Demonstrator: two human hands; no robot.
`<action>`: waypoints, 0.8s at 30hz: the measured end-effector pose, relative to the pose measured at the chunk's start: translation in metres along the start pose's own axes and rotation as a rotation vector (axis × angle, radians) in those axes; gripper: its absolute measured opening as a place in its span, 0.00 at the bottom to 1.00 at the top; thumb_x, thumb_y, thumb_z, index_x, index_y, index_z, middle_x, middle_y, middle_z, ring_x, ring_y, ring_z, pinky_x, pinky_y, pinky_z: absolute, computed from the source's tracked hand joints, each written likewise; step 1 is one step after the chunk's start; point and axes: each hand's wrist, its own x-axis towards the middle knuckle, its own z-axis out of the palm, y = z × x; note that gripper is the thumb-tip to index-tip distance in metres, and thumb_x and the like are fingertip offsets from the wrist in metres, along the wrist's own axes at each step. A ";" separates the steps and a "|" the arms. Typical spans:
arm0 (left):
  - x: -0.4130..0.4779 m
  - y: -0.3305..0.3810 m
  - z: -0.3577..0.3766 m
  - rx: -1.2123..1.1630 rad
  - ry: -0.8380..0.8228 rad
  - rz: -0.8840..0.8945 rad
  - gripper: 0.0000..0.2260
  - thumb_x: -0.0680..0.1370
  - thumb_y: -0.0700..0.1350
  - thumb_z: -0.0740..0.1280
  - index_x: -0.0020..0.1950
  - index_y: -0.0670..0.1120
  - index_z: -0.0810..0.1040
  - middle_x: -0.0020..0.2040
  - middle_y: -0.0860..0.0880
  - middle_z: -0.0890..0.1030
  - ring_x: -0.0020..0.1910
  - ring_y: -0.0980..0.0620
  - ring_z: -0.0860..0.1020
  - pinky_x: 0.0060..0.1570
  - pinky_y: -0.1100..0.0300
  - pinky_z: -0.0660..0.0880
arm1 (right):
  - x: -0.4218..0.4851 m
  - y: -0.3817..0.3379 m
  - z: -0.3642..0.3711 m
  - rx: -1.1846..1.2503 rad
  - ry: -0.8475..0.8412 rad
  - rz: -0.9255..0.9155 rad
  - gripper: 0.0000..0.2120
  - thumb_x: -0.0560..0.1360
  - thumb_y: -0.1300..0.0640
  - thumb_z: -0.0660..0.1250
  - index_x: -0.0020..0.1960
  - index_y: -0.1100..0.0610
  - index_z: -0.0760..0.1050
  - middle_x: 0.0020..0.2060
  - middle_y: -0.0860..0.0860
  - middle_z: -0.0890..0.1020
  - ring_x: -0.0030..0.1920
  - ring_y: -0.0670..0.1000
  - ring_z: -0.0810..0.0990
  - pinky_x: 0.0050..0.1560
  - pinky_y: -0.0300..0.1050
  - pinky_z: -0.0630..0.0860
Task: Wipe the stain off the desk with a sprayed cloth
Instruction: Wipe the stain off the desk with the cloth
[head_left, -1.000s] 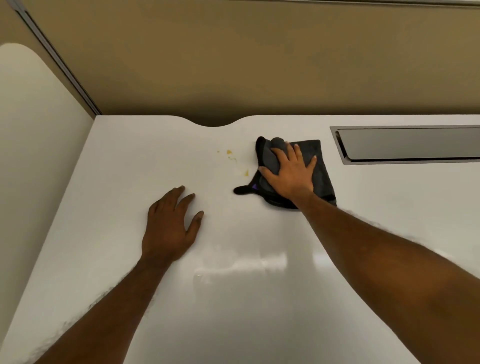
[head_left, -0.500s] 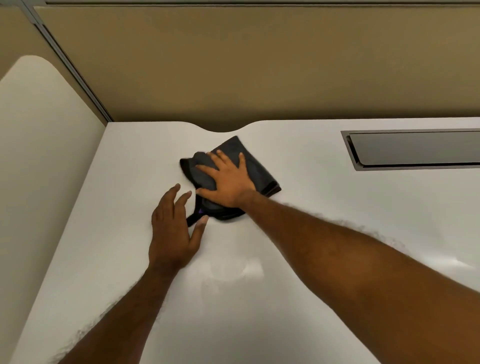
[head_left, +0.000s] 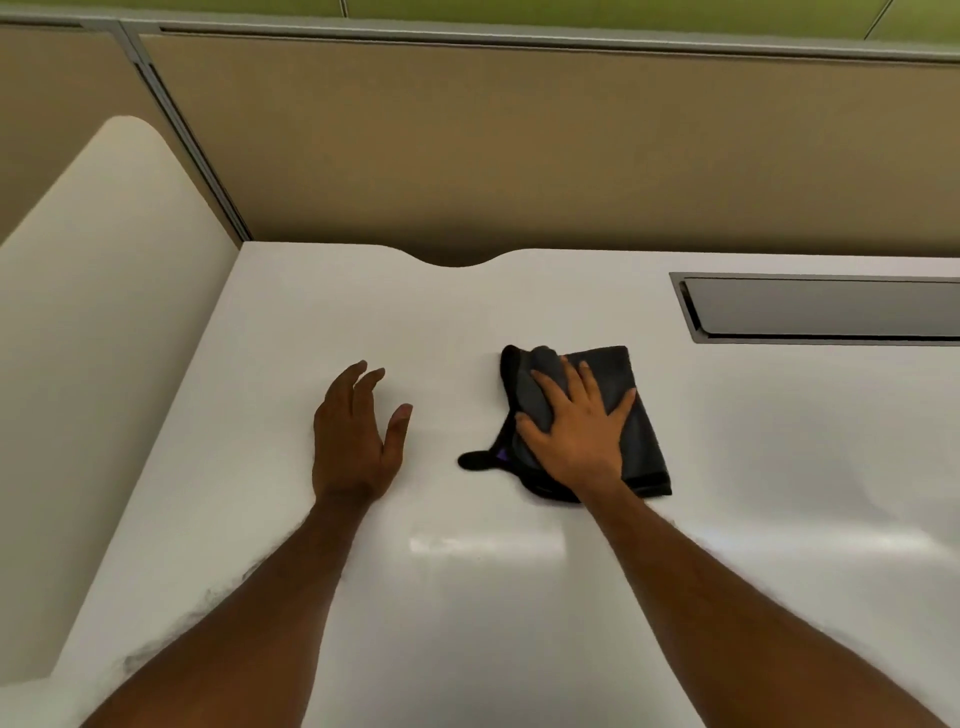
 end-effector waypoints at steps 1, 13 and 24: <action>0.000 0.001 -0.001 -0.033 0.003 -0.017 0.26 0.79 0.58 0.56 0.70 0.43 0.70 0.72 0.42 0.71 0.72 0.44 0.68 0.70 0.47 0.67 | 0.000 -0.006 0.000 -0.005 -0.012 0.037 0.32 0.74 0.31 0.52 0.75 0.40 0.58 0.78 0.50 0.56 0.79 0.53 0.48 0.69 0.76 0.36; -0.057 0.005 -0.020 -0.439 0.045 -0.141 0.25 0.80 0.57 0.58 0.70 0.42 0.69 0.68 0.48 0.73 0.67 0.57 0.70 0.68 0.69 0.63 | -0.069 -0.111 0.019 -0.027 -0.135 -0.366 0.33 0.73 0.31 0.49 0.76 0.40 0.57 0.79 0.51 0.52 0.79 0.55 0.45 0.67 0.77 0.38; -0.130 -0.012 -0.050 -0.079 -0.139 0.003 0.31 0.78 0.64 0.56 0.74 0.47 0.67 0.75 0.45 0.68 0.76 0.46 0.64 0.75 0.45 0.61 | -0.142 -0.041 -0.001 -0.002 -0.122 -0.446 0.31 0.74 0.31 0.53 0.75 0.38 0.60 0.79 0.46 0.54 0.79 0.50 0.47 0.69 0.75 0.39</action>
